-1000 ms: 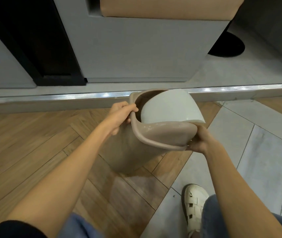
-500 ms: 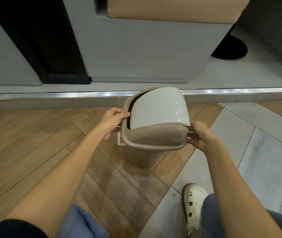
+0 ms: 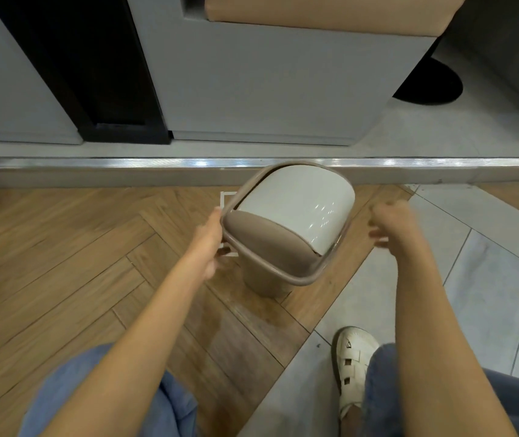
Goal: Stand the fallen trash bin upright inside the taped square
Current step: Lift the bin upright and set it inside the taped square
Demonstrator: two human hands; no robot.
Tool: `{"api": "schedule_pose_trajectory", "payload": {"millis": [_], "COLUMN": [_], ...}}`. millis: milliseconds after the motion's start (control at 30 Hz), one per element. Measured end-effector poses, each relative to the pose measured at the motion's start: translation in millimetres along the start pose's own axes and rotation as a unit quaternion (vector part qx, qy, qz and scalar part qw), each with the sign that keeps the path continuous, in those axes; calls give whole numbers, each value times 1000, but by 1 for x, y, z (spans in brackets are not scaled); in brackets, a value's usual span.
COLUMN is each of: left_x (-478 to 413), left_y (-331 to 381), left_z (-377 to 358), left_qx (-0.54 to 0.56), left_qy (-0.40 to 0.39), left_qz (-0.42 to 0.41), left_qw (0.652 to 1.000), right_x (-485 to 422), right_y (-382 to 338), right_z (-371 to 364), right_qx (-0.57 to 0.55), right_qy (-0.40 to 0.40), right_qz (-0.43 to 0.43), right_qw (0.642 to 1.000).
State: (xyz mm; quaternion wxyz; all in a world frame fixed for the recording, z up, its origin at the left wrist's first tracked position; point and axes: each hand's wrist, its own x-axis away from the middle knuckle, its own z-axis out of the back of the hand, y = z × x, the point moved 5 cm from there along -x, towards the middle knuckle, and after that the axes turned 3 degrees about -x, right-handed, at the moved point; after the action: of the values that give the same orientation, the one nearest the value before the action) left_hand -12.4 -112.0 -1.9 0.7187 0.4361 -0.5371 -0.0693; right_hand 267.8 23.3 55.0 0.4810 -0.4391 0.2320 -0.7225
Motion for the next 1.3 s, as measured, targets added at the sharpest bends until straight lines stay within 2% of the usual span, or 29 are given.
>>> {"api": "schedule_pose_trajectory", "payload": {"millis": [33,67,167,233,333,567,733,900,1067,1300], "left_x": [5,8,15,13,5,-4,6,1,-14,-44], "left_y": [-10,-18,-24,-17,0,34,24,-2,8,27], "left_z": [-2,-5,-17,-19,-14,-16,-18,-27,-30,-34], "left_qx": [14,35,97,107,60,-17,28,82,95,87], "left_qy": [-14,-30,-48,-32,-5,-12,-50,-102,-92,-72], "left_qz": [21,33,37,22,-9,-75,-59,-46,-66,-33], "left_qw": [1000,998,993,993,998,997,997,990,989,993], "right_x": [-2,-4,4,9,18,35,44,48,36,4], "right_y": [-12,-22,-30,-22,-9,26,33,33,29,9], "right_z": [-1,-9,-38,-42,-39,-51,-60,-76,-89,-105], "right_qx": [-45,-87,-151,-134,-122,-140,-180,-294,-335,-333], "right_qy": [14,-8,-104,-85,-30,-28,-74,-149,-141,-135], "right_qz": [31,42,-1,-10,-11,-62,-68,-102,-101,-76], "right_qw": [998,995,983,987,992,988,979,939,926,930]}}
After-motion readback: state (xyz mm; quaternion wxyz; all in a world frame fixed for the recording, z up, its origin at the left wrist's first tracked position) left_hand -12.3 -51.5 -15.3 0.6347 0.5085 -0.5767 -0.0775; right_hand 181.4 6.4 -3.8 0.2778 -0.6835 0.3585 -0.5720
